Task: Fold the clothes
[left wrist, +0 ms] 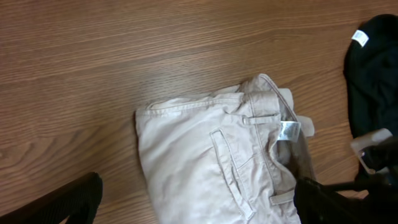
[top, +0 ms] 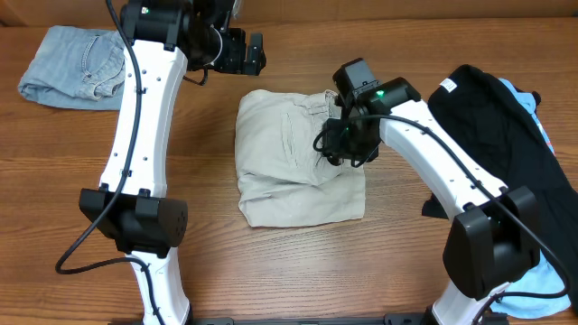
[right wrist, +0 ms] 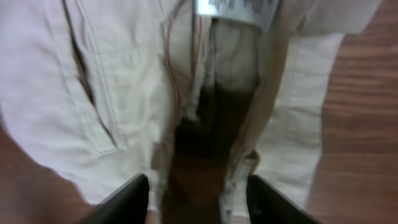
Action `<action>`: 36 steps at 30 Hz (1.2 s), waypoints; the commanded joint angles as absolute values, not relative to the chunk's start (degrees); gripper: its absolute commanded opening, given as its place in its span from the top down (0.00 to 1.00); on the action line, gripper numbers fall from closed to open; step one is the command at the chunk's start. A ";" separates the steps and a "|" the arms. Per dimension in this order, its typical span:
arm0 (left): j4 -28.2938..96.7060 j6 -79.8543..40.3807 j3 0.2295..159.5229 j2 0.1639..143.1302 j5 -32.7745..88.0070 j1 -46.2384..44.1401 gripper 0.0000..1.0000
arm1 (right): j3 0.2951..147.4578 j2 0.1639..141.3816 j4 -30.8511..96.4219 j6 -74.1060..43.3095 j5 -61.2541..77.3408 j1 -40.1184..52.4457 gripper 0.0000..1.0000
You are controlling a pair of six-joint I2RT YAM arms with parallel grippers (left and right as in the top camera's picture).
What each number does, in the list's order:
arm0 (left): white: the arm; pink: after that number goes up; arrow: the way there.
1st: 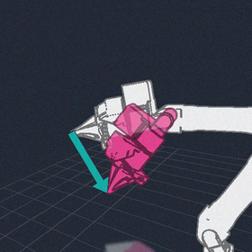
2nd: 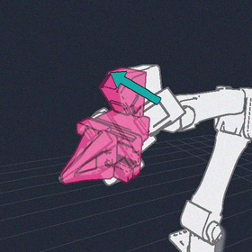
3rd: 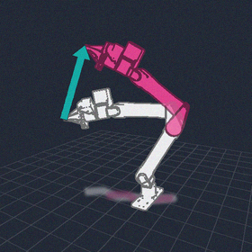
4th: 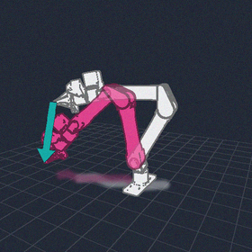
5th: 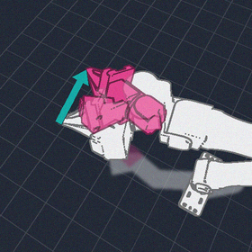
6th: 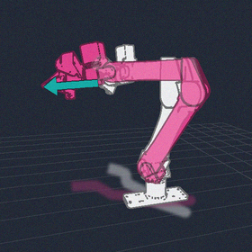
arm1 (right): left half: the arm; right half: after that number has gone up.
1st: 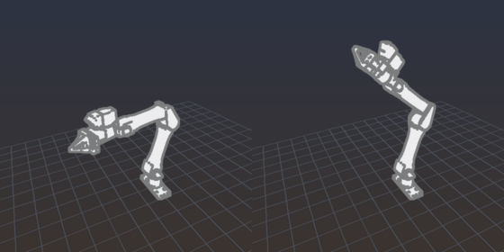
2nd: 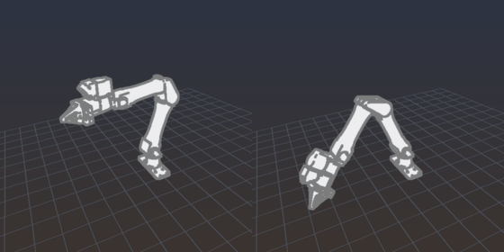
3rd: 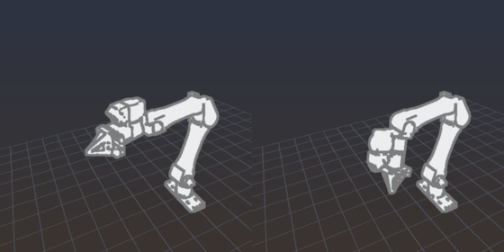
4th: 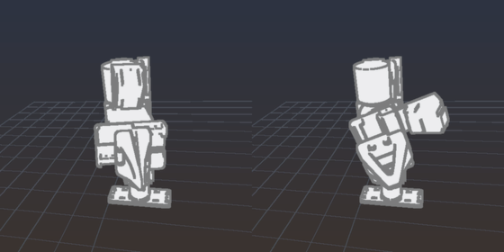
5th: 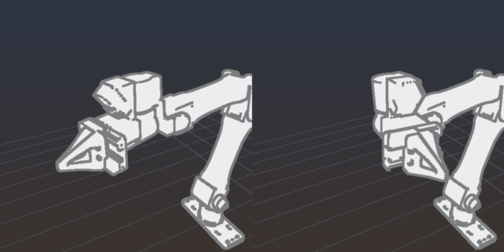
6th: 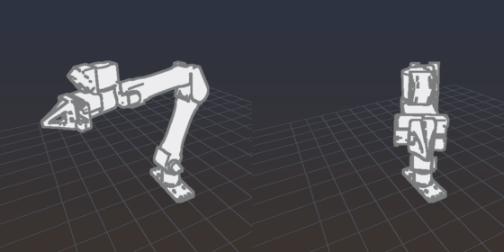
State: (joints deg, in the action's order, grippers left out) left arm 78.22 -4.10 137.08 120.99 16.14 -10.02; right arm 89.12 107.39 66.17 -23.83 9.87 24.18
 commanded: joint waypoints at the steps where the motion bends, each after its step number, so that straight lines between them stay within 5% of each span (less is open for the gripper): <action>1: 78.35 -2.72 137.36 120.75 14.22 -9.76 0.00 | 89.21 107.18 67.72 -24.23 6.83 24.01 0.71; 5: 78.70 -2.72 136.97 120.75 14.20 -9.78 0.00 | 89.21 107.18 71.02 -24.25 5.69 23.99 0.96; 17: 79.68 -1.69 133.62 120.86 13.93 -9.78 0.00 | 88.99 107.07 82.48 -26.00 2.68 23.99 0.96; 28: 79.02 -1.26 129.08 120.88 14.74 -10.00 0.00 | 68.38 107.07 63.79 -31.40 6.98 23.46 0.96; 33: 78.81 -1.23 125.89 120.88 15.03 -11.79 0.02 | 74.63 105.38 65.10 -30.04 7.18 20.97 0.79; 34: 78.85 -1.26 125.25 120.88 15.05 -12.29 0.02 | 76.34 105.08 65.80 -29.50 7.16 20.40 0.71; 36: 78.96 -1.23 122.89 120.88 15.07 -14.55 0.03 | 82.50 104.25 68.47 -26.70 7.16 18.17 0.39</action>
State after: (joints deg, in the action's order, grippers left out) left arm 78.81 -2.61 125.58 120.99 14.31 -11.44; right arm 74.43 107.46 66.72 -29.63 6.85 20.84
